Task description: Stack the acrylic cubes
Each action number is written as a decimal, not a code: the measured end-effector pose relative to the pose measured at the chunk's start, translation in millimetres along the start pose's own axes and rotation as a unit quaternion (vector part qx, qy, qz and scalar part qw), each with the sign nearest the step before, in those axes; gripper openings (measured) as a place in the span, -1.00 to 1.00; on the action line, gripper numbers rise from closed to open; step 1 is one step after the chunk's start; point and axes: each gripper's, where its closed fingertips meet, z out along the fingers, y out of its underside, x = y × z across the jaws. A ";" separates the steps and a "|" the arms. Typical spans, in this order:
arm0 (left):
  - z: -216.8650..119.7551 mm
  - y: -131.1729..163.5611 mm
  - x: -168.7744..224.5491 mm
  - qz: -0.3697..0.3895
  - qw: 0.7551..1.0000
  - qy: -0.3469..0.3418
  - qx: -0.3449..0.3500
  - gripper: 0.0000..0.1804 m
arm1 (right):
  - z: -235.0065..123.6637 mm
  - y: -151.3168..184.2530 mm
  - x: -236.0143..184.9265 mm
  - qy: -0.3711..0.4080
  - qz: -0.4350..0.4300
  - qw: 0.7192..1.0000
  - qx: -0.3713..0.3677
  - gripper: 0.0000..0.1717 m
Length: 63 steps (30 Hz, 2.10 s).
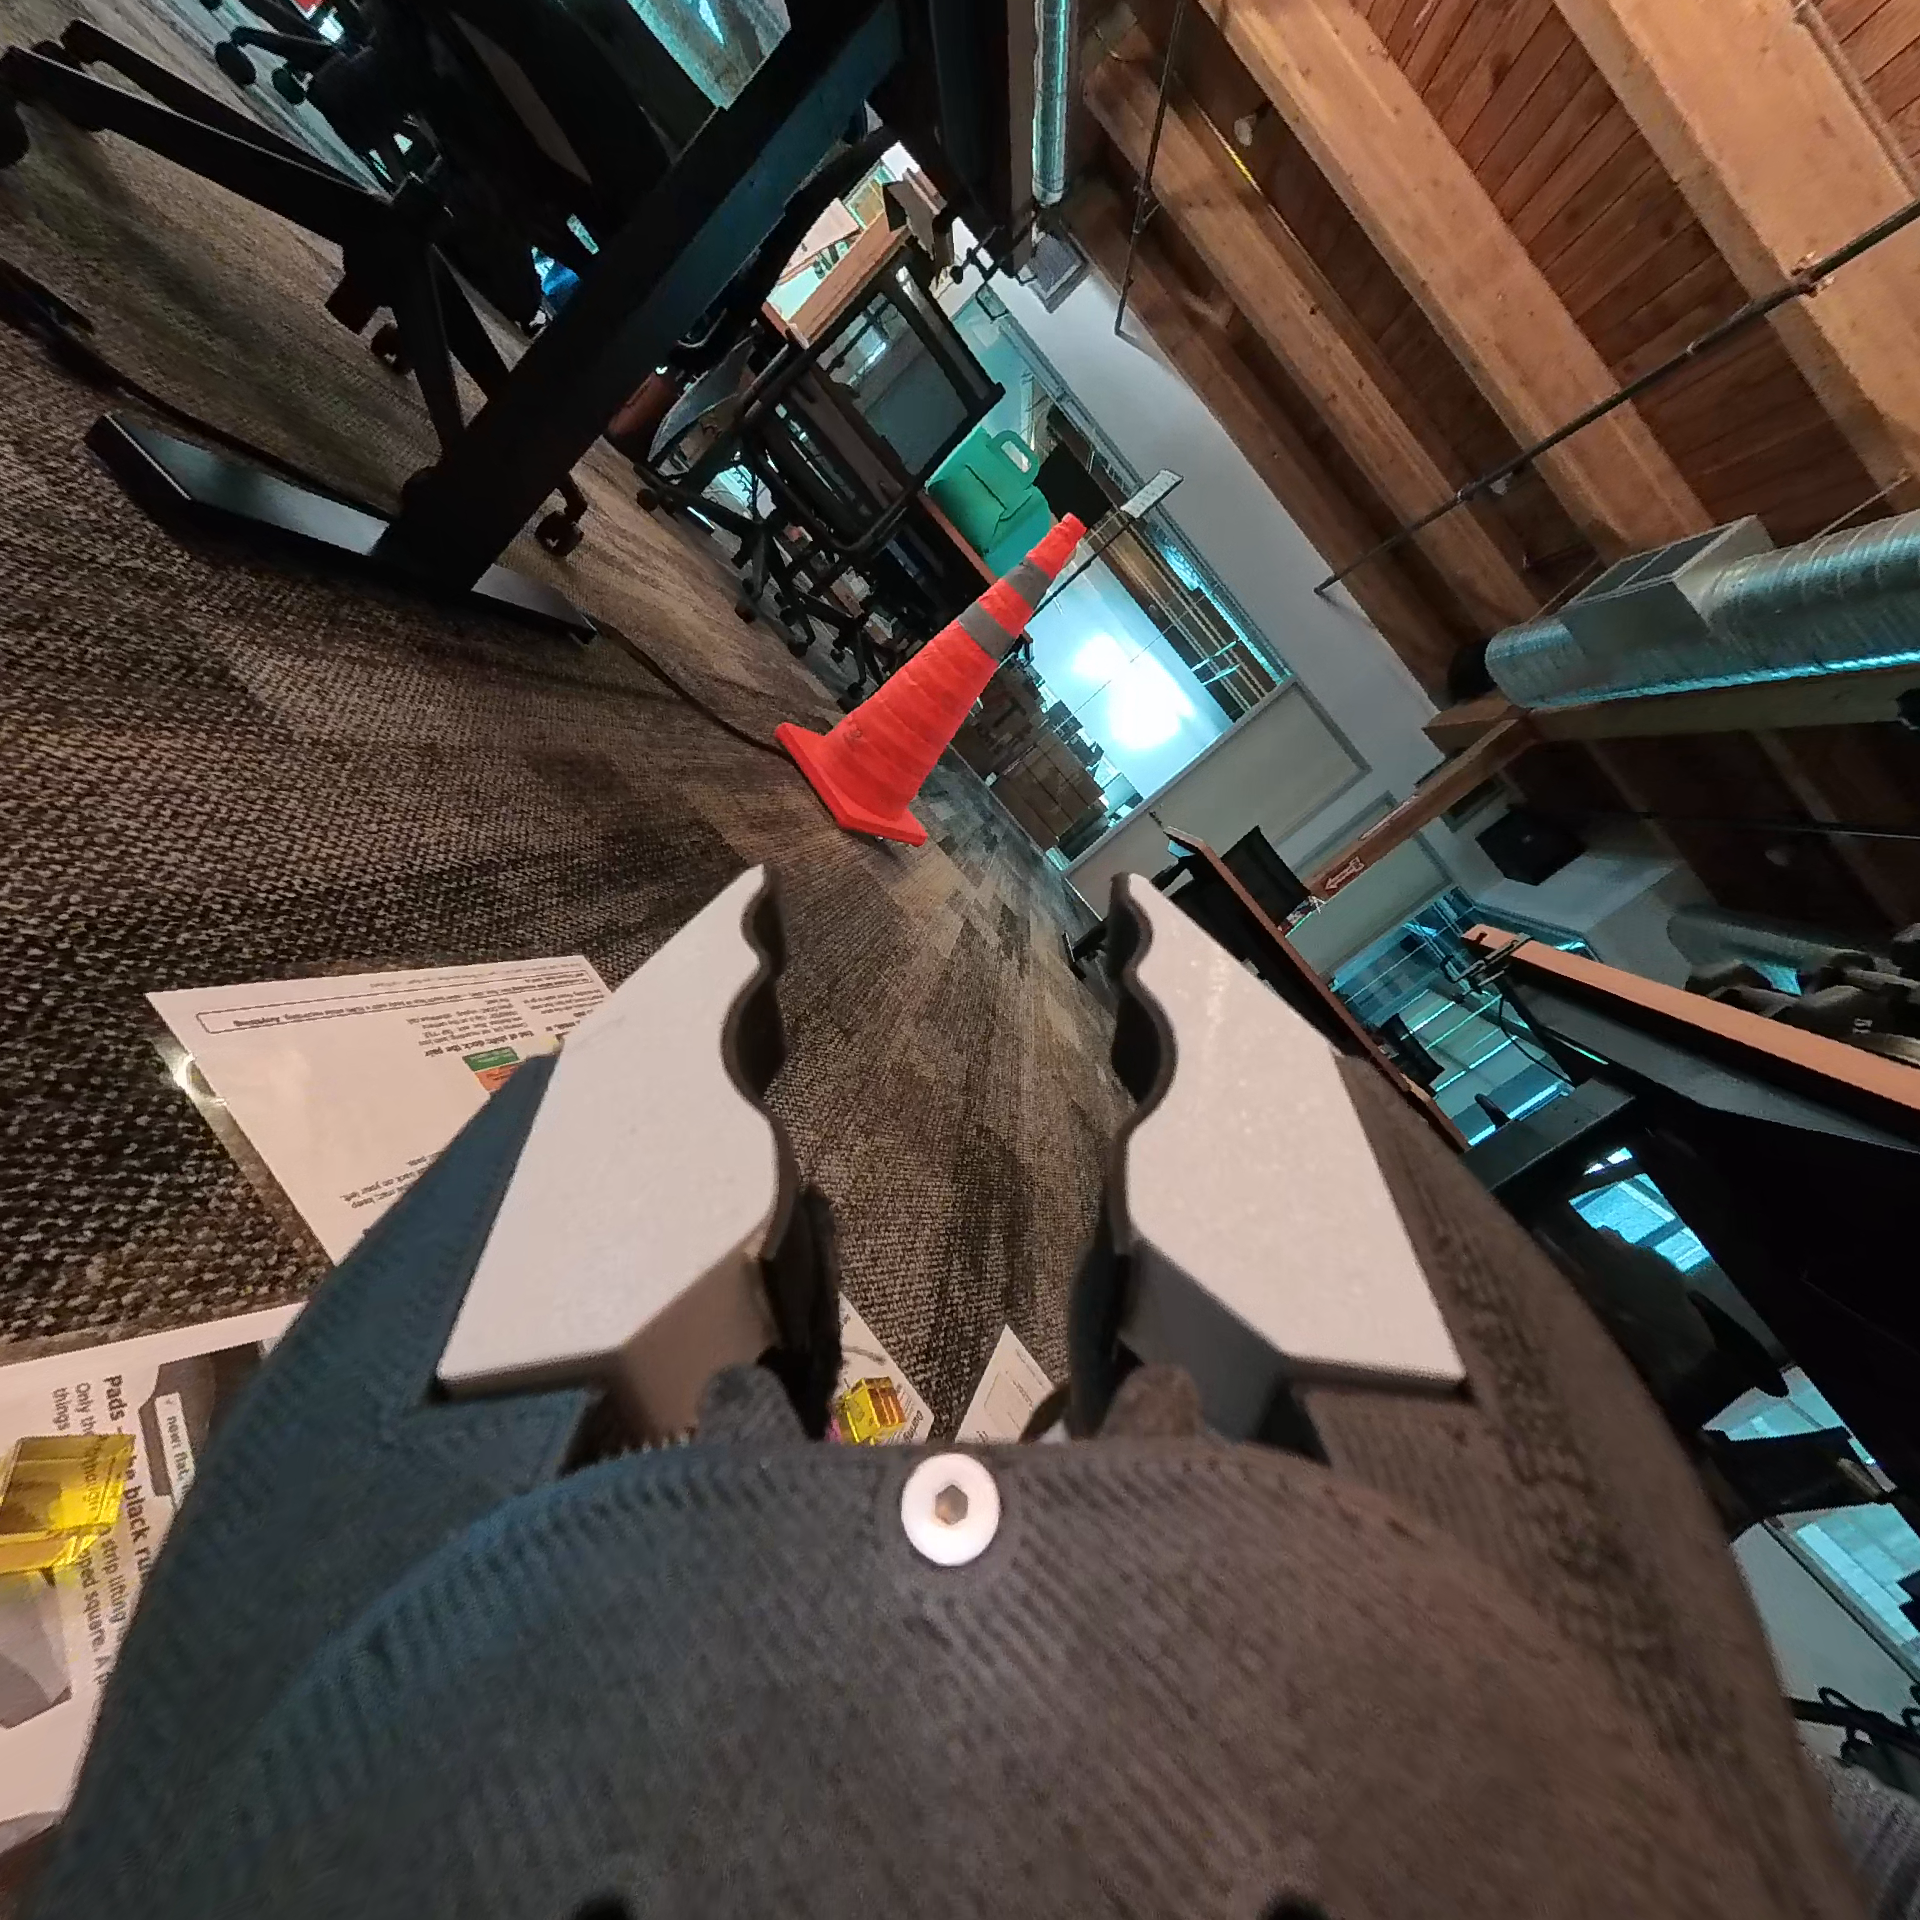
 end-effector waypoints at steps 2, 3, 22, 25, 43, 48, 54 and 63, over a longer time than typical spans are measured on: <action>0.3 0.6 0.4 0.000 1.000 0.000 -0.001 -0.32 | -30.9 -16.8 17.5 0.005 0.026 0.999 0.040 -0.71; 0.5 0.9 0.4 0.000 1.000 0.001 -0.002 -0.32 | -45.0 -25.3 27.5 0.014 0.031 0.998 0.057 -0.72; 1.1 1.4 0.3 0.003 1.000 0.002 -0.003 -0.33 | -51.7 -61.4 75.1 -0.001 -0.018 1.000 -0.013 -0.72; 1.4 2.0 0.4 0.002 1.000 0.002 -0.004 -0.33 | -50.3 -58.8 77.1 0.000 -0.018 1.000 -0.023 -0.71; 1.3 1.5 0.5 -0.001 1.000 0.004 -0.003 -0.33 | -47.8 -60.4 78.5 0.001 -0.018 0.999 -0.030 -0.71; -0.2 -1.2 -5.9 0.032 0.999 -0.024 -0.003 -0.31 | -60.5 -61.8 76.7 0.028 -0.007 0.999 -0.018 -0.35; -8.9 -9.3 -50.0 0.071 0.989 -0.125 -0.026 -0.20 | -129.1 -75.1 55.0 0.125 0.093 0.977 0.147 -0.36; -10.5 99.3 -130.1 -0.072 0.943 -0.189 -0.264 -0.38 | -184.6 -94.7 -28.4 0.154 0.312 0.833 0.431 -0.42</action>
